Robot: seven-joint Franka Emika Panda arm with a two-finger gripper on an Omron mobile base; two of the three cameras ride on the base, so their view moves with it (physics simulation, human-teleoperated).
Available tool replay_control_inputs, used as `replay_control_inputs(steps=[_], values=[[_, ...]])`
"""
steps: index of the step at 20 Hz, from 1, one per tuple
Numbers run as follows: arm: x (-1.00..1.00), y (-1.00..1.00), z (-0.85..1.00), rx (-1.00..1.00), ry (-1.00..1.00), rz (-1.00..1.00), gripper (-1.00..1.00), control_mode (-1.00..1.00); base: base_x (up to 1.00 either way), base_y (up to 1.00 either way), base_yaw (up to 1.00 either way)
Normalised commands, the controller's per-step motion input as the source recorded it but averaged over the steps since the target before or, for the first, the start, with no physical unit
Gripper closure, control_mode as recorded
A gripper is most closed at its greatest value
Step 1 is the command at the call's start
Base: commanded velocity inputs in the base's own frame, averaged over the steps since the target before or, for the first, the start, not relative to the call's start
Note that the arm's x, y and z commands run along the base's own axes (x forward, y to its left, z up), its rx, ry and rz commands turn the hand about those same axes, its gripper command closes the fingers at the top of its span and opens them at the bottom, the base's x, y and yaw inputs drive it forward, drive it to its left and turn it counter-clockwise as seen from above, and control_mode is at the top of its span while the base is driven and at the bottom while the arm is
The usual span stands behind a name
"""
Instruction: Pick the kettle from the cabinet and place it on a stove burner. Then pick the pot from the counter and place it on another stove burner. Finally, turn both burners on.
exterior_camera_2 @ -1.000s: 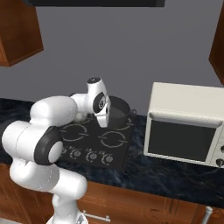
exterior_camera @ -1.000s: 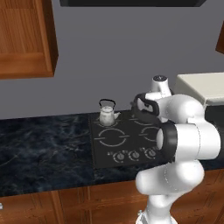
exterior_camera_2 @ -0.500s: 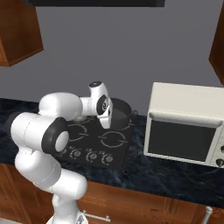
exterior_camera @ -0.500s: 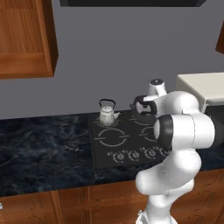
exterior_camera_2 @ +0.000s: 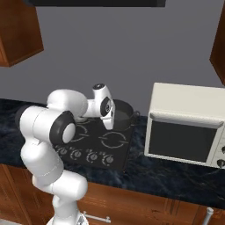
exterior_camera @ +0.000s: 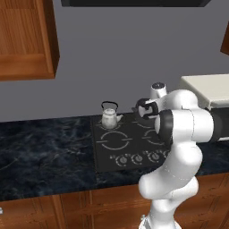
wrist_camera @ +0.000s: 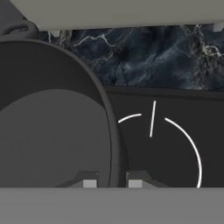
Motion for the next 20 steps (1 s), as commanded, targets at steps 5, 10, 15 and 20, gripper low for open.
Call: replay_control_inputs(steps=[5,10,15,20], values=[[0.24,0.00,-0.18,0.00,0.00,0.00,1.00,-1.00,0.00,0.00,0.00],[0.25,0.00,-0.21,0.00,0.00,0.00,1.00,-1.00,0.00,0.00,0.00],[0.23,0.00,-0.17,0.00,0.00,0.00,1.00,-1.00,0.00,0.00,0.00],[0.13,-0.01,-0.11,0.00,0.00,0.00,1.00,-1.00,0.00,0.00,0.00]])
